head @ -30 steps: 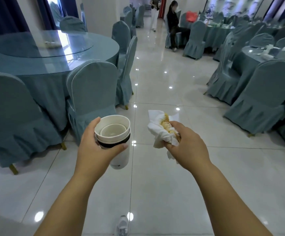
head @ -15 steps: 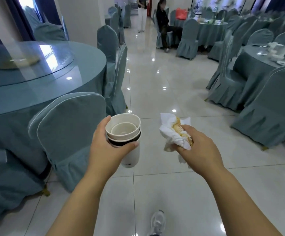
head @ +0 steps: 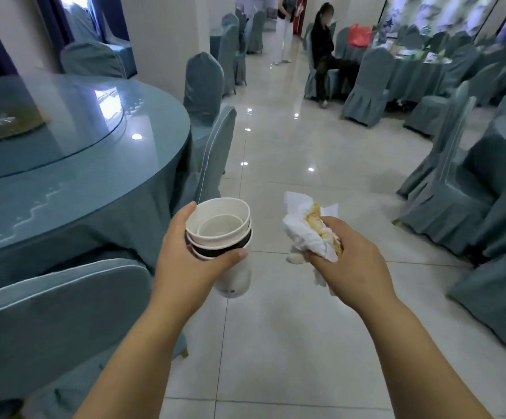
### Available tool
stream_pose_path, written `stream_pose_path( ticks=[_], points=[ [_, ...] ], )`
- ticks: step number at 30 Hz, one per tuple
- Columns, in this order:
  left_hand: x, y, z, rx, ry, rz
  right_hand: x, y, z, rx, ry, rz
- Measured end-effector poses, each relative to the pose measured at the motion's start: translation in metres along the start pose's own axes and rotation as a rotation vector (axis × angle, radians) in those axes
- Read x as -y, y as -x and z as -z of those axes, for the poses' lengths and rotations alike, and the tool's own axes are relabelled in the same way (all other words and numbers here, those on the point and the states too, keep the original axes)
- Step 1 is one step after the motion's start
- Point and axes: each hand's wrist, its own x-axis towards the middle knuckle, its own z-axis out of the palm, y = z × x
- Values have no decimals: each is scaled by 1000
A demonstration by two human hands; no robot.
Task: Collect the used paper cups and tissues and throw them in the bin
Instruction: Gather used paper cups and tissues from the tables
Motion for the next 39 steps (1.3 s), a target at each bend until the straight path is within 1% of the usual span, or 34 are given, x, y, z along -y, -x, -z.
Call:
stream_pose_path(
  ticks=[3, 6, 10, 15, 23, 28, 33, 39],
  points=[
    [12, -63, -28, -16, 2, -4, -3, -75, -9, 24, -18, 5],
    [22, -139, -56, -21, 29, -25, -11, -155, -19, -4, -34, 6],
    [29, -249, -95, 50, 56, -36, -14, -266, -29, -41, -1, 19],
    [21, -381, -146, 109, 29, -61, -10, -393, -22, -84, 33, 8],
    [38, -551, -241, 175, 42, -68, -53, -575, -25, -110, 41, -66],
    [50, -663, -310, 123, -3, -70, -84, -715, -21, -121, 22, -27],
    [48, -781, -367, 98, 5, -41, -89, -857, -11, -88, 31, 17],
    [75, -904, -410, -5, -21, -4, -85, -1007, -33, 14, 73, 87]
  ],
)
